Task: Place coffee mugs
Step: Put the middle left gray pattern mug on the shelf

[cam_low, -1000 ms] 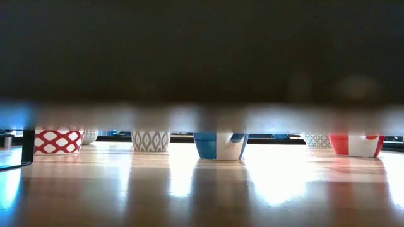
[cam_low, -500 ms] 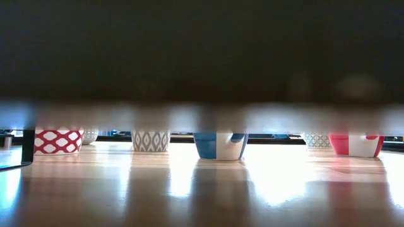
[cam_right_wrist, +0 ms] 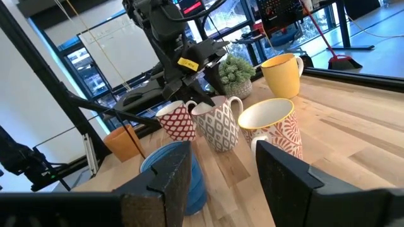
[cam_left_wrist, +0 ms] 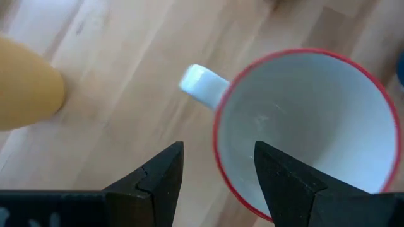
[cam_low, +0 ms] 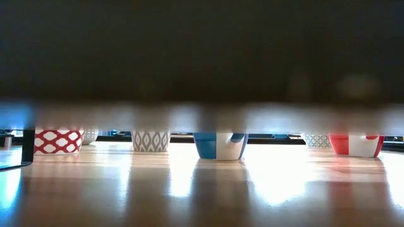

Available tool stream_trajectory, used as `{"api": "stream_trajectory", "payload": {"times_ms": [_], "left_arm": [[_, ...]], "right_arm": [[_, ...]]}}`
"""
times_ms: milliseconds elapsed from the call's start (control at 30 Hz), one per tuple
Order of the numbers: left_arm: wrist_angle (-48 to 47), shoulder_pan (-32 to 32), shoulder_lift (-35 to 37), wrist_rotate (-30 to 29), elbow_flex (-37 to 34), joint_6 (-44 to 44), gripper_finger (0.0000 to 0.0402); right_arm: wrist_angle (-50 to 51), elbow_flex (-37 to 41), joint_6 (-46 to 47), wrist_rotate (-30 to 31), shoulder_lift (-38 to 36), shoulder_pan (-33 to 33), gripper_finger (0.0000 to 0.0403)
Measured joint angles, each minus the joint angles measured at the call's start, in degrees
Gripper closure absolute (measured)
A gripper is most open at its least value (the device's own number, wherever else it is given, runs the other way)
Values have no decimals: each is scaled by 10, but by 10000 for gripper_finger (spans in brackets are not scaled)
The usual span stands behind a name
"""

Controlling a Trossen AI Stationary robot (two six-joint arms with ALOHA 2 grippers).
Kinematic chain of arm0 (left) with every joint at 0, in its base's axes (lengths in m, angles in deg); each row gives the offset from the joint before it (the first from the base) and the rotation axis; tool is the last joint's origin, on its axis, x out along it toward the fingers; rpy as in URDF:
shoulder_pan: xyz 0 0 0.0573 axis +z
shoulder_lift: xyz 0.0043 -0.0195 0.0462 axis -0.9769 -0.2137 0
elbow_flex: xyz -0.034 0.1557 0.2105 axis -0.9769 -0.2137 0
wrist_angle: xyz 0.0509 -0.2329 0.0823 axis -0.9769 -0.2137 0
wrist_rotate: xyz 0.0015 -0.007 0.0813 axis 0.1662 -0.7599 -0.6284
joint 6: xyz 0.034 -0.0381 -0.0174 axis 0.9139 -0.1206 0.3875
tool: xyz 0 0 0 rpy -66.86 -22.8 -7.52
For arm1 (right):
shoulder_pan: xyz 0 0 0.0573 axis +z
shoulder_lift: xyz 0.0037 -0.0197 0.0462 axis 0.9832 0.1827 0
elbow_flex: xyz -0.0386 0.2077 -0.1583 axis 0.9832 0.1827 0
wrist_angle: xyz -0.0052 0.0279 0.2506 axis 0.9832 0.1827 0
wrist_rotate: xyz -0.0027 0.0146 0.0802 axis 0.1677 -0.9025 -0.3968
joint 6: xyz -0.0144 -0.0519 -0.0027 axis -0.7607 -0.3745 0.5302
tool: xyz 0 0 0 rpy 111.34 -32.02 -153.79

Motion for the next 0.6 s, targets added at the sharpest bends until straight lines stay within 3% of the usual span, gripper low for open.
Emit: {"api": "stream_trajectory", "payload": {"times_ms": [100, 233, 600], "left_arm": [[3, 1, -7, -1, 0, -8, 220], [11, -7, -34, 32, 0, 43, 220], [38, -2, -52, 22, 0, 33, 221]], "right_arm": [[0, 0, 0, 0, 0, 0, 237], [0, 0, 0, 0, 0, 0, 237], [-1, 0, 0, 0, 0, 0, 237]]}}
